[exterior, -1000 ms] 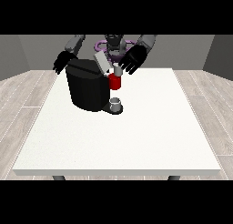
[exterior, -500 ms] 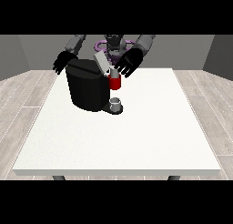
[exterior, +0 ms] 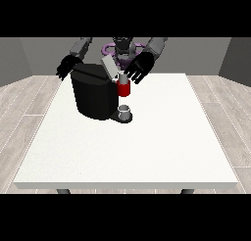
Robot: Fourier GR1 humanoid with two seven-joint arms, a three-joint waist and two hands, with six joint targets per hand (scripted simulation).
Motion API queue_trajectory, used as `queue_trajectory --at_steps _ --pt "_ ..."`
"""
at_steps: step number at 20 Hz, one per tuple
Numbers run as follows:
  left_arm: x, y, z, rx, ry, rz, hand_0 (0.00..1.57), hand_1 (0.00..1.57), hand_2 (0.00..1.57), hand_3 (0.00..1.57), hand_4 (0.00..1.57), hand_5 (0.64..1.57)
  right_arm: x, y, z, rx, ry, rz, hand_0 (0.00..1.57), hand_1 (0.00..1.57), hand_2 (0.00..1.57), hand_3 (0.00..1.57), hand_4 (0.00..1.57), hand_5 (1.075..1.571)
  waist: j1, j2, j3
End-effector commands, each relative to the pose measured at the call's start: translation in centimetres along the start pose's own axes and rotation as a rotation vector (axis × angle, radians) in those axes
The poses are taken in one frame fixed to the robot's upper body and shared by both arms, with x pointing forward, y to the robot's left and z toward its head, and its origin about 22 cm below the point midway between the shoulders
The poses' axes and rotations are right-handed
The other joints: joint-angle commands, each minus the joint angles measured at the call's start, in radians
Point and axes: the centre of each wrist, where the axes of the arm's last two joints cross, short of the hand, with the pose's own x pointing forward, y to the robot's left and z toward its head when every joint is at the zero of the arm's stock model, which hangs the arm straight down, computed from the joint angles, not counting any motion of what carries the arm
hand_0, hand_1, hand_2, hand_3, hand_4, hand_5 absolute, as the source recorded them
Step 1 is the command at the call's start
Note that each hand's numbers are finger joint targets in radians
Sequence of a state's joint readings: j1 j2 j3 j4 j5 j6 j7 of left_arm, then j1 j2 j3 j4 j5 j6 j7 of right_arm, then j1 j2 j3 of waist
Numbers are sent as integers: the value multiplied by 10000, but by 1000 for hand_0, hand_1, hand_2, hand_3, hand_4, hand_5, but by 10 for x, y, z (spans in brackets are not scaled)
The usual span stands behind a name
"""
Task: Insert the coffee pod into the coffee machine and close the lid
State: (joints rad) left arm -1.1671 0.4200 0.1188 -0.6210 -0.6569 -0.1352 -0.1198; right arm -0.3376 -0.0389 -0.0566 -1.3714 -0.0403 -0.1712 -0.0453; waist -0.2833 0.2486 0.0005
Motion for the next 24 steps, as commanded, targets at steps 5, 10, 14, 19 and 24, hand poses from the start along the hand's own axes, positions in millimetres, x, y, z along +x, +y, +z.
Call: queue_trajectory --at_steps 5,10,14,19,24 --pt "10 3 -5 -227 153 97 1249 1249 1282 1181 480 1571 -10 -6 3 -3 -104 54 0 0 0 0 445 1571 -40 229 1" --pt "-2 -6 -1 -281 280 8 1196 1196 1240 1142 466 1571 2 -1 3 179 122 215 0 0 0 0 418 1571 -134 39 -4" --pt "-4 -30 1 -353 369 11 1129 1129 1167 1028 443 1571 -15 -9 13 132 180 253 0 0 0 0 380 1571 -131 113 -2" --pt "-13 18 6 -251 -198 -531 1085 1085 1132 956 403 1571 -12 -14 10 -161 -131 43 0 0 0 0 438 1571 163 209 -1" --pt "-1 -10 0 -227 -11 -442 1050 1050 1119 962 364 1571 9 -17 -7 -41 -224 -42 0 0 0 0 458 1571 35 39 -3"
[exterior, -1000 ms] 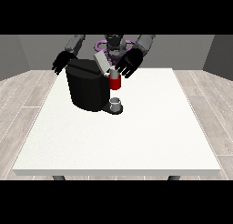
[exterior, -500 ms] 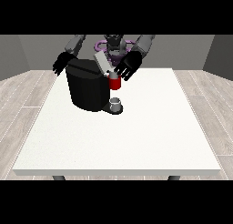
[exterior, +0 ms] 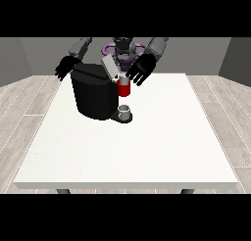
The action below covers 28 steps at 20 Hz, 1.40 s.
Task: Insert the coffee pod into the coffee machine and close the lid
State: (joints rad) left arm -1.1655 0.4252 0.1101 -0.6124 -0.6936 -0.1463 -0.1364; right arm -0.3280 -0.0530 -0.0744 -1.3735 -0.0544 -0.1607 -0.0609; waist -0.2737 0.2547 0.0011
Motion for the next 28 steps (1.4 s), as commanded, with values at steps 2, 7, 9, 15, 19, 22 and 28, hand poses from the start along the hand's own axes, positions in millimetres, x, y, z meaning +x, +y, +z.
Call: queue_trajectory --at_steps 2,7,9,15,19,22,28 --pt "6 12 -1 11 -395 -407 1064 1064 1117 952 360 1571 -2 1 -6 -122 -306 -82 0 0 0 0 459 1571 221 322 -8" --pt "-19 17 9 -456 -330 -886 0 0 378 112 0 1571 -6 3 11 288 -244 -12 0 0 0 0 413 1571 -229 390 -10" --pt "-5 4 2 -618 -249 -1031 0 0 0 0 0 1571 -3 0 2 7 24 193 0 0 0 0 435 1571 -74 240 -8" --pt "-6 -5 4 -946 -211 -1342 0 0 0 0 0 1571 -11 0 6 -419 369 -18 0 0 0 0 344 1571 169 -172 -8" --pt "-9 -3 5 -1262 -391 -1068 0 0 0 0 0 1571 -16 11 12 -318 383 277 0 0 0 0 424 1571 436 -467 -10" --pt "11 -5 -3 -1267 69 -874 0 0 0 0 0 1571 -34 5 18 -361 668 115 0 0 0 0 363 1571 452 -784 -6" --pt "-2 -45 7 -1885 -80 -201 0 0 0 0 0 1571 -44 -18 26 -889 1194 -111 0 0 0 0 387 1571 966 -1500 -6"
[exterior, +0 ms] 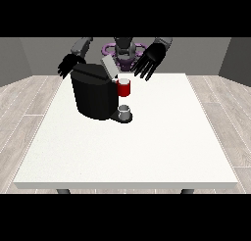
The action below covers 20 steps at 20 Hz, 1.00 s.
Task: Insert the coffee pod into the coffee machine and close the lid
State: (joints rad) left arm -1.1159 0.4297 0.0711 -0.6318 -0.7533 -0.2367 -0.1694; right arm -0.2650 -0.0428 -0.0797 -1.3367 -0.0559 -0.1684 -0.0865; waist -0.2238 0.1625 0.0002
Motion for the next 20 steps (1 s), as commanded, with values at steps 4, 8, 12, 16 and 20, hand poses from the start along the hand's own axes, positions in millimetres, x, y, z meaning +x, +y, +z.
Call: queue_trajectory --at_steps 4,8,12,16,20 --pt "-15 -41 5 240 215 2892 0 0 0 0 0 1571 -15 -11 16 -429 447 -67 0 0 0 0 424 1571 439 -1056 -8" --pt "-40 -87 22 720 189 5576 0 0 0 0 249 1571 -30 -48 35 -645 830 27 0 0 0 0 445 1571 994 -2052 -10" --pt "-36 -165 37 -212 362 8010 0 0 0 0 0 1571 -42 -44 49 -508 1496 847 0 0 0 0 357 1571 1886 -3290 -13" --pt "-53 -196 61 -459 1151 8826 0 0 0 0 0 1571 -20 -52 39 144 1559 673 0 0 0 0 370 1571 2197 -4147 -7" --pt "-68 -209 79 53 1657 9866 0 0 0 0 215 1571 13 -49 21 899 774 895 0 0 0 0 0 1571 2327 -4210 -7"
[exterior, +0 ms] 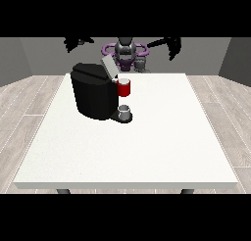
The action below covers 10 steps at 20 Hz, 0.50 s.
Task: Insert the coffee pod into the coffee machine and close the lid
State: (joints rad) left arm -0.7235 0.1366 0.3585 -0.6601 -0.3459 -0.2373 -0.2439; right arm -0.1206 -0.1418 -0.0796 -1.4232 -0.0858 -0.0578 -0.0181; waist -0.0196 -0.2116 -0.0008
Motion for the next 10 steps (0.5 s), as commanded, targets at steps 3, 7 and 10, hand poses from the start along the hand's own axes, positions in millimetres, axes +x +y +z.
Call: queue_trajectory --at_steps 3,7,10 --pt "-24 -24 15 13 112 1371 0 0 0 0 0 1571 34 13 -19 667 -988 51 0 0 0 0 0 1571 805 -12 7" --pt "-45 -40 32 -261 505 2130 0 0 0 0 0 1571 39 5 -21 1269 -240 492 0 0 0 0 0 1571 1307 -543 7" --pt "-30 -13 34 -241 -175 2211 0 0 0 0 135 1571 30 10 -20 1231 -834 711 0 0 0 0 0 1571 1563 38 11"
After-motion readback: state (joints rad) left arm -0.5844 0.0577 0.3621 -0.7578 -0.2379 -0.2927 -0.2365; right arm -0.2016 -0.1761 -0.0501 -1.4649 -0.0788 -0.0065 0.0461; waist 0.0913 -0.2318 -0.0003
